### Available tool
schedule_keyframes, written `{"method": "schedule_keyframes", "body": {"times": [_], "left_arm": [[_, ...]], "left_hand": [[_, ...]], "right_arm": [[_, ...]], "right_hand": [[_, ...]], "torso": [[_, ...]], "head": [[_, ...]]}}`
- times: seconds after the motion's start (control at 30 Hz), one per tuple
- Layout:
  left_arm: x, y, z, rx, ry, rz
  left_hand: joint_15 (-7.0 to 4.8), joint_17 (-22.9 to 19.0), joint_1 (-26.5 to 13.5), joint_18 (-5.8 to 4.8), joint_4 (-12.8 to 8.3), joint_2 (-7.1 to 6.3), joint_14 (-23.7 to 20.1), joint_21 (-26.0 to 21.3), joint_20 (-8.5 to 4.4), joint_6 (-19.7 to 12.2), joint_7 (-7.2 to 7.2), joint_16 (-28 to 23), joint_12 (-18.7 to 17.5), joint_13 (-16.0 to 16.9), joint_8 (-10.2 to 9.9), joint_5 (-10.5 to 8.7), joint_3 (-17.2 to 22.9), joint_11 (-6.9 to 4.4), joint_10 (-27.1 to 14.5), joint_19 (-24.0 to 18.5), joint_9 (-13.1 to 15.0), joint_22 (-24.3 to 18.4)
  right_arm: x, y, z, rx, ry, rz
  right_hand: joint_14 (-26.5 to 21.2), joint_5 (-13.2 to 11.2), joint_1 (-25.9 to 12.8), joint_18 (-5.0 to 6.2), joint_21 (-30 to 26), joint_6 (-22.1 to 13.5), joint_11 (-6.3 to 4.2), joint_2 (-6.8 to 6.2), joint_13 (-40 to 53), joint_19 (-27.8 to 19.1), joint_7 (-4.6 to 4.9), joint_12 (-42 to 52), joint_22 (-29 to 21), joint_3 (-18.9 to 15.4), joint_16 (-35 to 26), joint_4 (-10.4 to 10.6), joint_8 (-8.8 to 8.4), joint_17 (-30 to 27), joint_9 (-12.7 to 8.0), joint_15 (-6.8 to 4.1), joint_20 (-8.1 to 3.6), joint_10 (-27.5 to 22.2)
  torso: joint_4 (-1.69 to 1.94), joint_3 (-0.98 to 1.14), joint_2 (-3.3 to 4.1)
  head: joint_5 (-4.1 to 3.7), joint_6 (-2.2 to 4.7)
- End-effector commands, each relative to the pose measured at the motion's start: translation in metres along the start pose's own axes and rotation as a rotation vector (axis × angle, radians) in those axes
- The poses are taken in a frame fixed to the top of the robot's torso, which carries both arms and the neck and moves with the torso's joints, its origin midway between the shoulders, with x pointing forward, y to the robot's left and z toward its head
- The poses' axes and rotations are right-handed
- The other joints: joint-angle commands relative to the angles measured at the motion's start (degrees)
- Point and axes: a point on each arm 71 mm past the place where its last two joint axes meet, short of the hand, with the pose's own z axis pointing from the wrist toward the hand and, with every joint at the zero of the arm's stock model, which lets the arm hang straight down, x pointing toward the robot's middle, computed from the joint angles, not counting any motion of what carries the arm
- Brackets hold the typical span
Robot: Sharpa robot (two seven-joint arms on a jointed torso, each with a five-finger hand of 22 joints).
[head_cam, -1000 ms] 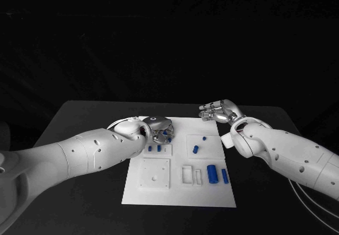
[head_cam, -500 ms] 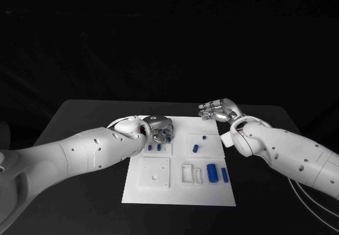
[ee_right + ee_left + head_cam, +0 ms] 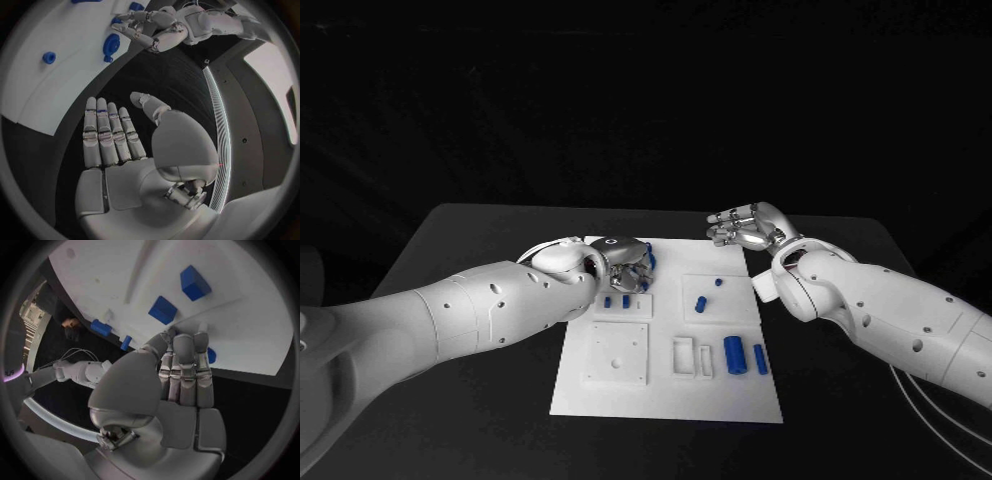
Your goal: Assemble the parts on the task board
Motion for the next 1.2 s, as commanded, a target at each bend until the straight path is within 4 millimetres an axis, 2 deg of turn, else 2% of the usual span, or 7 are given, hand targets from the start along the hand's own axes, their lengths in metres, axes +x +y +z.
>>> {"method": "schedule_keyframes", "body": {"times": [0.03, 0.5, 0.77, 1.2], "left_arm": [[0.002, 0.001, -0.003, 0.003, -0.025, -0.052], [-0.022, 0.007, -0.019, -0.003, -0.128, -0.207], [-0.022, 0.014, -0.029, -0.025, -0.088, -0.222], [-0.019, 0.028, -0.035, -0.069, -0.032, -0.14]], "left_hand": [[0.04, 0.0, -0.4, 1.16, 0.0, 0.35, 0.4, 0.3, 0.14, 0.4, 0.05, -0.1, 0.3, 0.0, 0.0, 0.05, -0.3, 0.04, 0.5, 0.4, 0.0, 1.2], [0.14, -0.3, -0.6, 1.32, -0.3, 0.17, 0.6, 0.2, 0.22, -0.1, 0.18, -1.1, 0.3, 0.0, 0.0, 0.47, 0.2, 0.27, -0.1, 0.4, 0.0, 1.2], [0.16, -0.2, -0.5, 1.32, -0.5, 0.05, 0.7, 0.3, 0.21, -0.1, 0.2, -1.2, 0.3, 0.0, 0.0, 0.43, 0.3, 0.3, -0.2, 0.4, 0.0, 1.3], [0.19, -0.1, -0.4, 1.27, -0.3, -0.09, 0.7, 0.2, 0.26, -0.1, 0.18, -1.2, 0.3, 0.0, 0.0, 0.07, 0.0, 0.3, -0.3, 0.3, 0.0, 1.3]], "right_arm": [[0.001, 0.001, 0.0, -0.013, 0.003, -0.001], [-0.002, 0.0, 0.0, -0.009, 0.001, -0.004], [-0.003, -0.001, -0.001, -0.008, 0.0, -0.005], [-0.004, -0.001, -0.001, -0.006, 0.0, -0.006]], "right_hand": [[-0.4, 0.1, -0.3, 0.31, 0.1, 0.3, -0.06, 0.12, -0.1, -0.2, -0.04, -0.1, -0.1, 0.3, -0.2, -0.1, -0.09, -0.1, 0.0, 0.08, 0.09, -0.2], [-0.4, 0.1, -0.3, 0.31, 0.1, 0.3, -0.06, 0.12, -0.1, -0.2, -0.04, -0.1, -0.1, 0.3, -0.2, -0.1, -0.09, -0.1, 0.0, 0.08, 0.09, -0.2], [-0.4, 0.1, -0.3, 0.31, 0.1, 0.3, -0.06, 0.12, -0.1, -0.2, -0.04, -0.1, -0.1, 0.3, -0.2, -0.1, -0.09, -0.1, 0.0, 0.08, 0.09, -0.2], [-0.4, 0.1, -0.2, 0.3, 0.1, 0.4, -0.06, 0.09, -0.1, -0.2, -0.05, -0.1, -0.1, 0.5, -0.2, -0.1, -0.08, -0.1, 0.0, 0.07, 0.08, -0.2]], "torso": [[0.0, 0.0, -0.02], [0.17, -0.03, -0.09], [0.01, -0.02, 0.02], [0.01, -0.03, 0.04]], "head": [[0.01, 0.08], [0.42, 0.1], [0.6, 0.12], [0.68, -0.16]]}}
